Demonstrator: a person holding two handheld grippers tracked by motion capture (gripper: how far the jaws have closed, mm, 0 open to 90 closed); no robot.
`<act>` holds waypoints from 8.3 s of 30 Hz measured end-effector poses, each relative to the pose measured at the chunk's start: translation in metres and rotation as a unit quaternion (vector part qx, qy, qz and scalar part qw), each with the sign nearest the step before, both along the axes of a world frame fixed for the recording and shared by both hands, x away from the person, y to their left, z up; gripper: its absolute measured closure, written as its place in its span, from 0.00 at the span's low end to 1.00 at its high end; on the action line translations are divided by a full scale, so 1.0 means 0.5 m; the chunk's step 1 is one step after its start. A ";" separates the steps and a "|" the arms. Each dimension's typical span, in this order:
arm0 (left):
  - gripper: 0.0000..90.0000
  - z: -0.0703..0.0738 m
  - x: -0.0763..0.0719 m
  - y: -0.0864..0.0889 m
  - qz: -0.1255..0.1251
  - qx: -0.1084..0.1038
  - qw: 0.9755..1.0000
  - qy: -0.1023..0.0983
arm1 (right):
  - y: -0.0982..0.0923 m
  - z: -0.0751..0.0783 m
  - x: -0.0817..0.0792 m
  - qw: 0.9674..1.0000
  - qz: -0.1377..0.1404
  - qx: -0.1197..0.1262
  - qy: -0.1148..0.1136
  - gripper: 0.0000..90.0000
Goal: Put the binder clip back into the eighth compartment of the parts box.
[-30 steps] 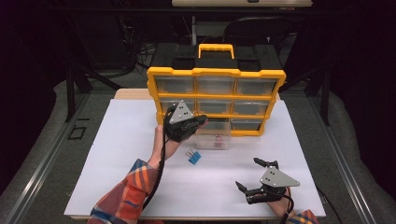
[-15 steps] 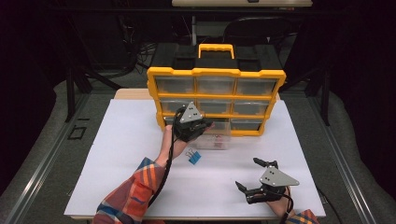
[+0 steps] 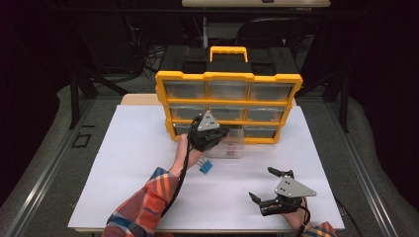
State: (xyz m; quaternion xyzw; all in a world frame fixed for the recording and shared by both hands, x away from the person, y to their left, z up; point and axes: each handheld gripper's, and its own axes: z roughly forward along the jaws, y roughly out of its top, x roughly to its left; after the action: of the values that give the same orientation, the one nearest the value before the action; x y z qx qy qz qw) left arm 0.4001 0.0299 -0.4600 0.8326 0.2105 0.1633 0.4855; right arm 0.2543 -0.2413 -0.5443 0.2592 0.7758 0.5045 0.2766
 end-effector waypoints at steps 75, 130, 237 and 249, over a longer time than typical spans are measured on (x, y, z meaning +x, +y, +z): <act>0.21 -0.130 -0.085 0.149 0.064 0.020 0.996 0.059 | 0.001 0.000 0.000 1.000 0.005 -0.002 -0.005 0.00; 0.96 -0.169 -0.073 0.118 0.030 -0.016 0.991 0.131 | 0.000 0.000 0.000 1.000 0.003 -0.005 -0.004 0.00; 0.98 0.075 -0.016 0.092 0.065 -0.025 0.997 -0.022 | -0.003 -0.002 0.006 1.000 -0.001 -0.004 -0.005 0.00; 0.98 0.046 -0.009 0.047 0.045 -0.014 0.999 -0.005 | -0.003 0.000 -0.002 1.000 -0.001 -0.006 -0.005 0.00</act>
State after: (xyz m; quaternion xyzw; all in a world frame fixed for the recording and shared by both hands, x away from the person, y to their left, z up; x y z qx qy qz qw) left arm 0.3958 0.0533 -0.4367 0.8146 0.2476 0.1860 0.4905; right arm 0.2533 -0.2429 -0.5445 0.2560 0.7770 0.5008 0.2827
